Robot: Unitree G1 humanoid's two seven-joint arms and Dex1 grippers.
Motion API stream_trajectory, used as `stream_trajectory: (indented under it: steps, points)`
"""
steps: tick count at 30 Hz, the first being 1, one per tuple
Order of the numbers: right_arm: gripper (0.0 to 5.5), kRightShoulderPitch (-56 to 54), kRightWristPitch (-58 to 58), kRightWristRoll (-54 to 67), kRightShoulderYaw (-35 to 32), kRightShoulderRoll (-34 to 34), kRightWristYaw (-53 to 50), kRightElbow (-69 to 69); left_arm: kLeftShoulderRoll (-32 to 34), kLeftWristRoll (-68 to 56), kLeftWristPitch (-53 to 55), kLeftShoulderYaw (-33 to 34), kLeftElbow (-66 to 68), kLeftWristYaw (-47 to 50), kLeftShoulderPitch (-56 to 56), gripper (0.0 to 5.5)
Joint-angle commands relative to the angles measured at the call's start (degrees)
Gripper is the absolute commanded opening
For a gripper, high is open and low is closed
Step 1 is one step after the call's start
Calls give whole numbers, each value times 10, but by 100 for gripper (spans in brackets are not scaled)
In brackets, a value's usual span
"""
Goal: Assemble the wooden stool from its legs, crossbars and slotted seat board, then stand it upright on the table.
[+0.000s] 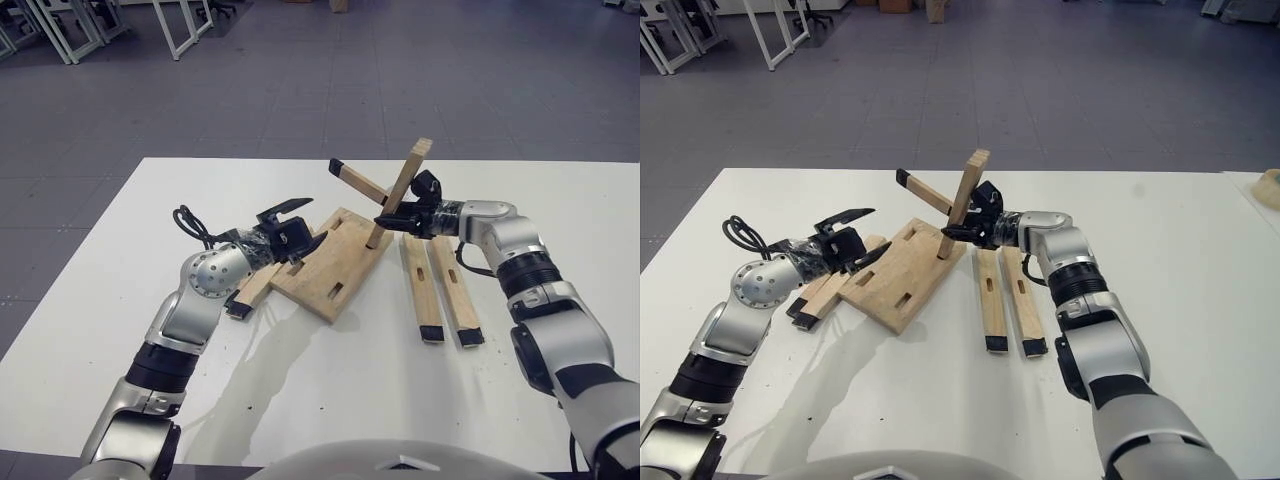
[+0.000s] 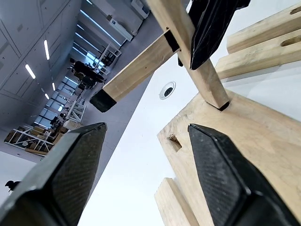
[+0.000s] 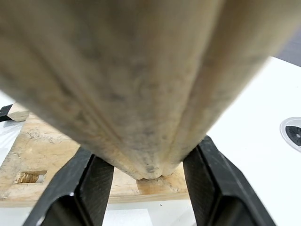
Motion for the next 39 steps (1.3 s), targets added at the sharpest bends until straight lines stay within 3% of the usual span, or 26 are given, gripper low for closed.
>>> stream_trajectory:
  steps: [1,7,16,22,25,31,35,39]
  points:
    - [203,48,85,-30,21,0,13,44,-2,7,-7,-3,10,3,-11,320]
    - [203,41,96,-28,10,-1,12,29,-3,11,-7,-6,7,4,-7,320]
    - [203,55,124,-2,-23,-1,-9,-104,-6,18,-2,-12,3,2,4,320]
    - [335,83,152,-14,-20,-13,-25,-181,-1,21,-2,-15,6,0,14,320]
    - [357,113,177,-20,-33,-37,-56,-244,-2,23,-1,-17,5,2,17,320]
    - [357,175,285,0,-128,-106,-139,-426,-3,29,4,-13,0,8,29,320]
    - [357,61,241,42,-264,-48,-271,-451,0,39,14,-11,3,15,35,320]
    - [357,-35,216,98,-287,18,-309,-432,0,48,20,-19,12,10,28,320]
